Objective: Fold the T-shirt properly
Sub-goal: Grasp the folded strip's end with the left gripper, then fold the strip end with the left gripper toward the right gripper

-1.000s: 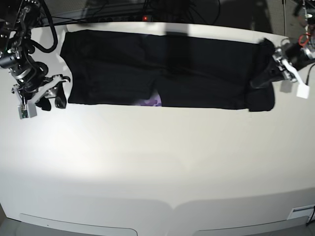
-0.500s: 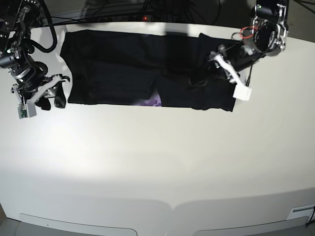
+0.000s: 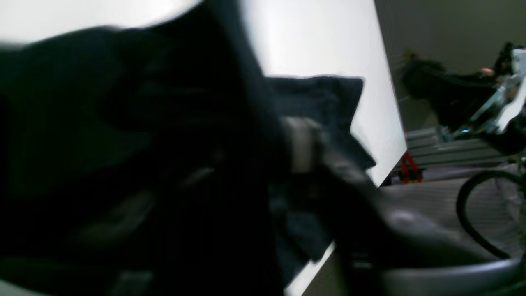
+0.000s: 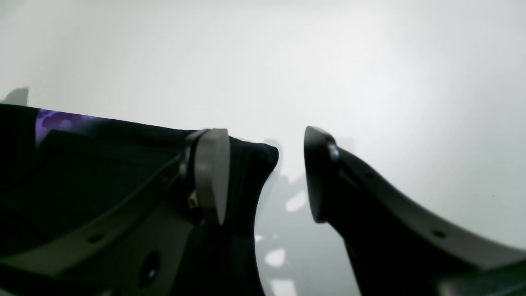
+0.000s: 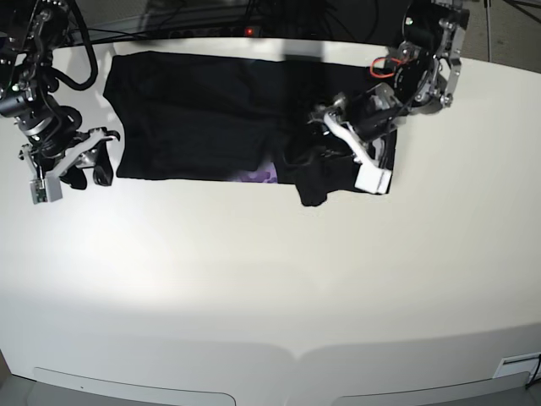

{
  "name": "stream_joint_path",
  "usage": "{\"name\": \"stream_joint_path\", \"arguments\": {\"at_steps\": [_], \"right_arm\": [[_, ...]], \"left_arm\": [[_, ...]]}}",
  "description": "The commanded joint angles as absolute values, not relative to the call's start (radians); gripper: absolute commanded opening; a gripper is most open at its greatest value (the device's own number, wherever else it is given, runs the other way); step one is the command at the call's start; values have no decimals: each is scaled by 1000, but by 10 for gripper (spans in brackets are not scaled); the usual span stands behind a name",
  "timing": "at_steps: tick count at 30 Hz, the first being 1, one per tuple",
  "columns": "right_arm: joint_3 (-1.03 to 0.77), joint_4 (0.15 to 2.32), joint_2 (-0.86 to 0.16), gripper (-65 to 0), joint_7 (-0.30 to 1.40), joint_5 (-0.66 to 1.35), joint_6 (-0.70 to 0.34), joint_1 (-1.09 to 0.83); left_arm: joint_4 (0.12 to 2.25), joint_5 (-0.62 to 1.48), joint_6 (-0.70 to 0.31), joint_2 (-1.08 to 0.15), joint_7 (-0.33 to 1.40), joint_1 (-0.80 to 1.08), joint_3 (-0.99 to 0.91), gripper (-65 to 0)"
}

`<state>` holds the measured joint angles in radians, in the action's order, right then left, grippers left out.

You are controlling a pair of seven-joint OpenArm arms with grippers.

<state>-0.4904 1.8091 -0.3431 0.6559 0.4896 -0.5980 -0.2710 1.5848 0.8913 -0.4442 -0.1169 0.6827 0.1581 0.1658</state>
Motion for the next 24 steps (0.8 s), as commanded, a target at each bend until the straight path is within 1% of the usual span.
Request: {"name": "stream_joint_path", "arguments": {"at_steps": [1, 2, 3, 6, 10, 12, 14, 16, 21, 24], "right_arm": [[-496, 1826, -358, -353, 633, 502, -598, -263], [-496, 1826, -357, -353, 633, 502, -598, -263], [-496, 1826, -357, -353, 633, 502, -598, -263], [-496, 1826, -357, -353, 633, 501, -598, -263], [-496, 1826, -358, -353, 633, 501, -598, -263], [-496, 1826, -358, -353, 633, 502, -598, -263], [-496, 1826, -357, -353, 633, 502, -598, -263], [-496, 1826, -357, -353, 633, 502, -598, -263], [-496, 1826, -357, -353, 668, 502, -598, -263], [-496, 1826, -358, -353, 741, 503, -598, -263]], "left_arm": [[1602, 917, -459, -116, 664, 138, 173, -362], [1602, 916, -459, -116, 665, 130, 183, -327], [1602, 917, -459, -117, 665, 124, 193, -311], [1603, 916, -459, -117, 682, 107, 219, -310], [1603, 916, -463, -119, 745, 97, 223, -310], [1603, 917, -501, -134, 779, 97, 223, -310], [1603, 920, -555, -157, 801, 98, 223, -311], [1603, 942, -577, -186, 800, 100, 223, -311], [1603, 928, -580, -264, 788, 99, 222, -311], [1603, 855, -579, -317, 786, 105, 222, -311]]}}
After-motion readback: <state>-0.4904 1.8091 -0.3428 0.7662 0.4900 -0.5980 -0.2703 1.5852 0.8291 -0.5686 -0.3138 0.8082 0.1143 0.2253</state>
